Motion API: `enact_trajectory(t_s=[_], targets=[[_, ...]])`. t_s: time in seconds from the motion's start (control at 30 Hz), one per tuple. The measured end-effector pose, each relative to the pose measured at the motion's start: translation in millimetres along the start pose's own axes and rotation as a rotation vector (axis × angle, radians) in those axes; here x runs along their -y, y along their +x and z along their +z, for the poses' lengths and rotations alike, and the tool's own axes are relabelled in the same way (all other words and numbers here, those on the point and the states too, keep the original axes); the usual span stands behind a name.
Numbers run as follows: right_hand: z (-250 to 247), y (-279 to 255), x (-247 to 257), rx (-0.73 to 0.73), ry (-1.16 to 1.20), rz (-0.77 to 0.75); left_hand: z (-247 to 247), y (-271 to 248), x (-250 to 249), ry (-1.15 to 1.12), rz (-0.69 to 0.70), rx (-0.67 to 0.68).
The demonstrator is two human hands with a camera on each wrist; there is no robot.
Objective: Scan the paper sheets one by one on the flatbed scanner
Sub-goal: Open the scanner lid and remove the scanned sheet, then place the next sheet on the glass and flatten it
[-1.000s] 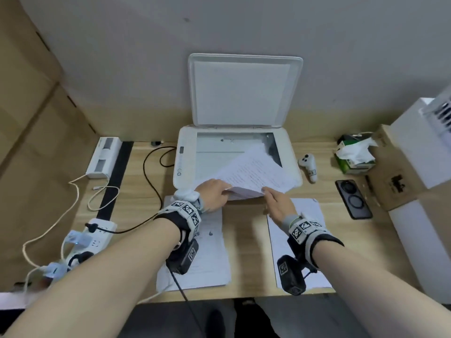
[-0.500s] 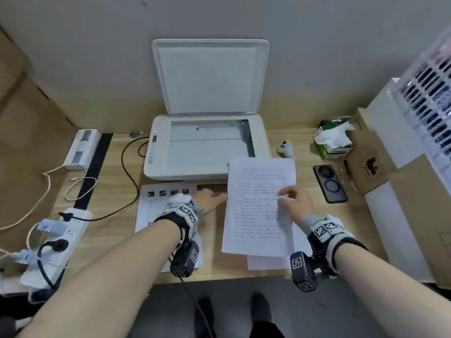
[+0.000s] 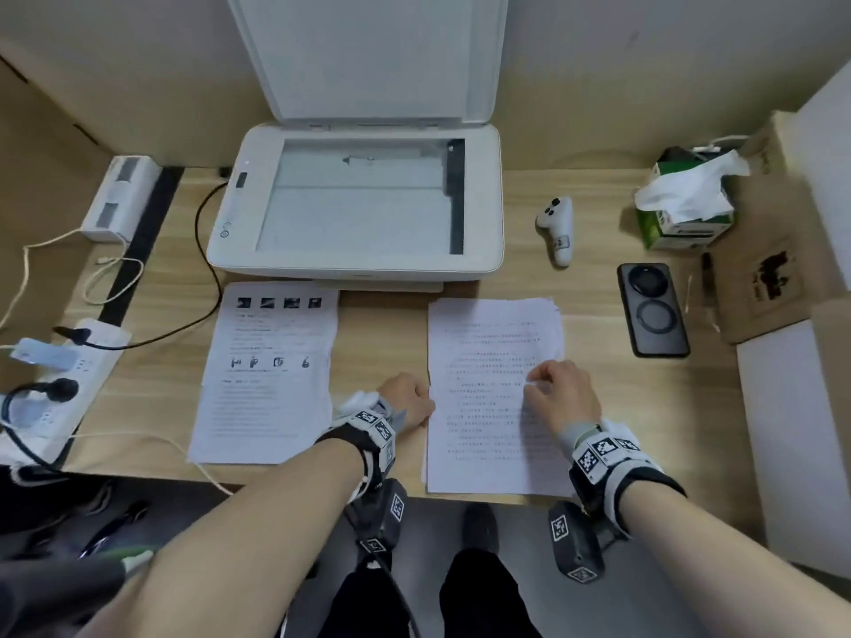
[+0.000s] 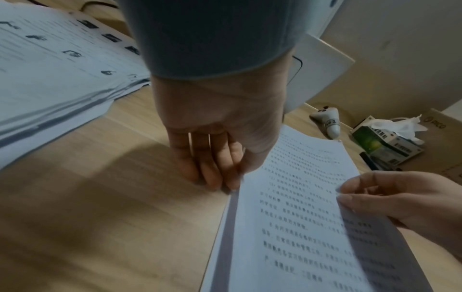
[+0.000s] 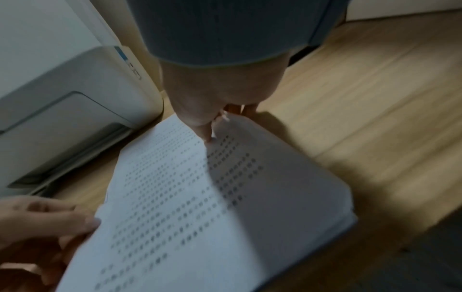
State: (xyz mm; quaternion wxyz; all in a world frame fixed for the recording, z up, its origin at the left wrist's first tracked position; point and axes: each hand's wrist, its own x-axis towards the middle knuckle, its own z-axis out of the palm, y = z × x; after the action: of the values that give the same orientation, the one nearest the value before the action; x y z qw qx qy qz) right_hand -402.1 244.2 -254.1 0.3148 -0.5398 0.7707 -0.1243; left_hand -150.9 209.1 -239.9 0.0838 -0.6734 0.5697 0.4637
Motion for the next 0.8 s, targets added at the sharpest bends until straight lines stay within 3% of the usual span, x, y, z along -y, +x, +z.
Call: enact_trajectory(t_s=[0.2, 0.33, 0.53, 0.67, 0.8], targets=[[9.1, 1.2, 2.5, -0.171, -0.142, 0.003, -4.5, -1.2, -3.8, 0.018, -0.056, -0.045], [10.8, 2.1, 18.3, -0.152, -0.105, -0.025, -20.8, -8.3, 5.3, -0.04, -0.018, -0.05], [41.0, 7.5, 109.8, -0.179, -0.112, -0.049, -94.3, -14.4, 75.6, -0.029, 0.025, -0.188], [90.6, 4.4, 184.5, -0.052, 0.077, -0.043, -151.5, -15.6, 140.3, -0.002, 0.004, -0.322], [153.0, 4.3, 243.9, 0.178, 0.034, -0.06, -193.0, -7.5, 211.1, 0.073, 0.026, -0.408]])
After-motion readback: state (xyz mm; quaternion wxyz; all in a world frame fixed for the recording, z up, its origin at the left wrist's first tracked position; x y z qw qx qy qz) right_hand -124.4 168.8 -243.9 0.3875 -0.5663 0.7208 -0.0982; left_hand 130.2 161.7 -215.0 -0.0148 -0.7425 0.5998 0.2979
